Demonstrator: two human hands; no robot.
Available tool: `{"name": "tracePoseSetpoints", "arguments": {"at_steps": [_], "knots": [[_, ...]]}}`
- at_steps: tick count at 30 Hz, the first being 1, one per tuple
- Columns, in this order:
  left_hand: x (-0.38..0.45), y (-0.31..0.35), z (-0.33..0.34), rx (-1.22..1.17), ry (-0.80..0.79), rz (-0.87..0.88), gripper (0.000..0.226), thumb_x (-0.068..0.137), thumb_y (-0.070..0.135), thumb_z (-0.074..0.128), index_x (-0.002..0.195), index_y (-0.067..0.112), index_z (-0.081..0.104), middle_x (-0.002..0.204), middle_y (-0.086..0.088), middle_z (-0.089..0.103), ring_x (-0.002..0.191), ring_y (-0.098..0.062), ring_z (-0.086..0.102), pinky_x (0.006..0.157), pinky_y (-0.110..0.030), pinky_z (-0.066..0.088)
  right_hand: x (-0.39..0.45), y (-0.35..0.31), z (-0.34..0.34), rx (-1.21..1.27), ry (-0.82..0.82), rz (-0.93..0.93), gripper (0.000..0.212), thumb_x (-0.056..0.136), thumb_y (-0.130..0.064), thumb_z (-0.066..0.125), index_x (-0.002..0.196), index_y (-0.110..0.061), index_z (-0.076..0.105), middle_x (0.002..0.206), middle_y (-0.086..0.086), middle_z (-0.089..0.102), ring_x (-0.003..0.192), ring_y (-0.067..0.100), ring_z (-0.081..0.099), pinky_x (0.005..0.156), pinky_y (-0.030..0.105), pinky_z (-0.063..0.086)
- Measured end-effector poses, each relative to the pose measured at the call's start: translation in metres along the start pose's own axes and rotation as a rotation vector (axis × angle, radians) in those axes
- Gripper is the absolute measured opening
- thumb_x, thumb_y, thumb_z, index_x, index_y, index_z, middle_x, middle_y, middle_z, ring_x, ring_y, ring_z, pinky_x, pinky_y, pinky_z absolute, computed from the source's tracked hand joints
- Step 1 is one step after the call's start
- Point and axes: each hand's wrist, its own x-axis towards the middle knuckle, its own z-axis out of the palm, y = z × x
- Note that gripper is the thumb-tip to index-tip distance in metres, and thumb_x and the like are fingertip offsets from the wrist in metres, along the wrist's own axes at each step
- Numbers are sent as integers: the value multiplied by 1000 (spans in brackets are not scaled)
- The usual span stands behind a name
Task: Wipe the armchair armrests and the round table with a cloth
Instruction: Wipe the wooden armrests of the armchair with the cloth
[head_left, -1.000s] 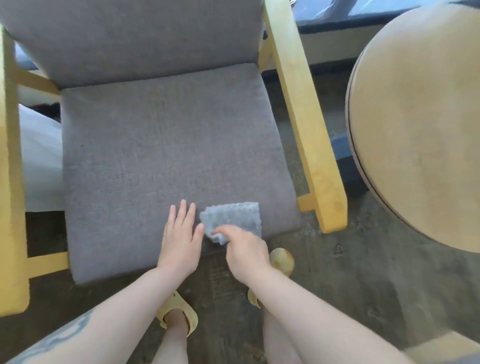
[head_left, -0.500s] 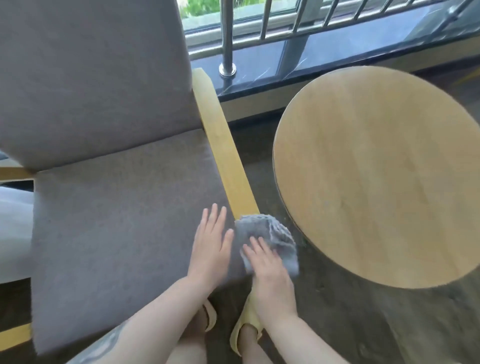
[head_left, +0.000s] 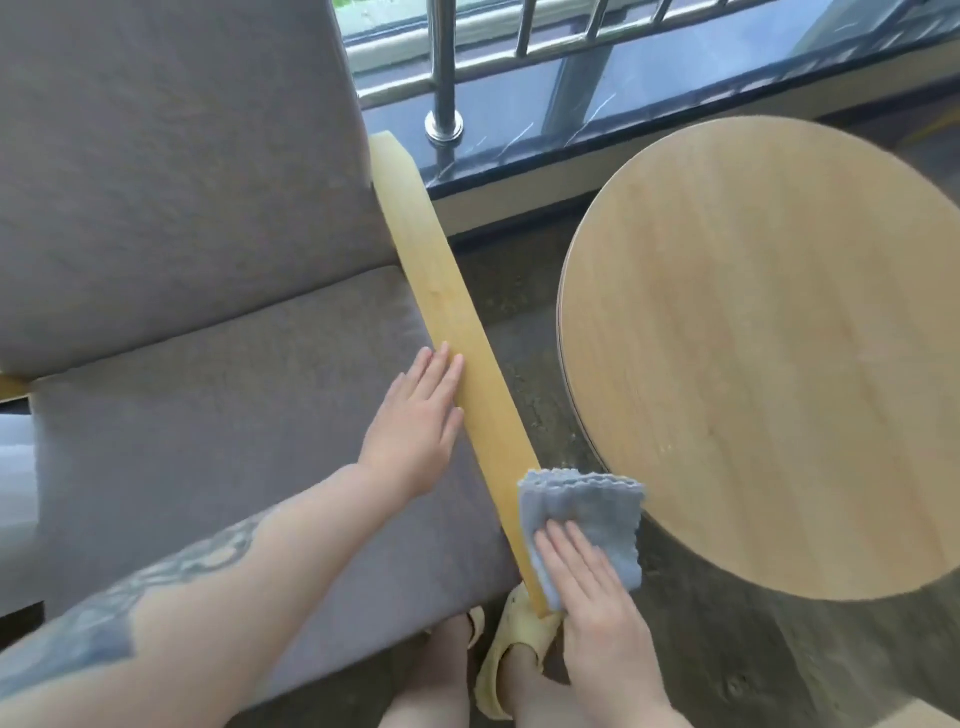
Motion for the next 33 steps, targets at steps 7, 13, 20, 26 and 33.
{"name": "tracePoseSetpoints", "arguments": {"at_steps": [7, 13, 20, 26, 33], "knots": [[32, -16, -34, 151, -140, 80, 54, 103, 30, 27, 152, 26, 5, 159, 12, -5, 146, -7, -7, 120, -31, 1, 18, -31, 25, 5, 7, -10, 63, 79, -4, 36, 141, -12, 46, 153, -4, 34, 143, 15, 25, 115, 33, 22], [31, -4, -29, 129, -128, 3, 56, 102, 28, 32, 153, 25, 7, 159, 10, -5, 147, -9, -8, 119, -32, 0, 27, -11, 2, 8, -16, -50, 62, 80, -6, 35, 140, -15, 49, 147, -3, 44, 141, 11, 28, 113, 35, 23], [29, -4, -25, 149, -119, -5, 60, 102, 32, 33, 153, 25, 2, 159, 11, -10, 146, -9, -12, 119, -32, -2, 32, -23, 21, 44, -23, -108, 60, 83, -4, 37, 142, -16, 47, 152, -7, 36, 142, 10, 27, 116, 34, 21], [26, -18, -19, 133, -67, 41, 63, 100, 41, 33, 152, 29, 0, 159, 8, -12, 146, -10, -14, 119, -33, -3, 52, -58, 35, 89, 204, 381, 62, 84, 1, 34, 145, -11, 39, 152, -1, 35, 143, 18, 28, 118, 36, 16], [40, -49, -42, 184, -157, 196, 68, 99, 41, 34, 153, 22, -2, 158, 10, -13, 145, -7, -13, 120, -31, 0, 15, -77, 44, 104, 217, 481, 61, 85, -1, 29, 145, -12, 39, 153, -3, 33, 141, 16, 31, 115, 37, 22]]}}
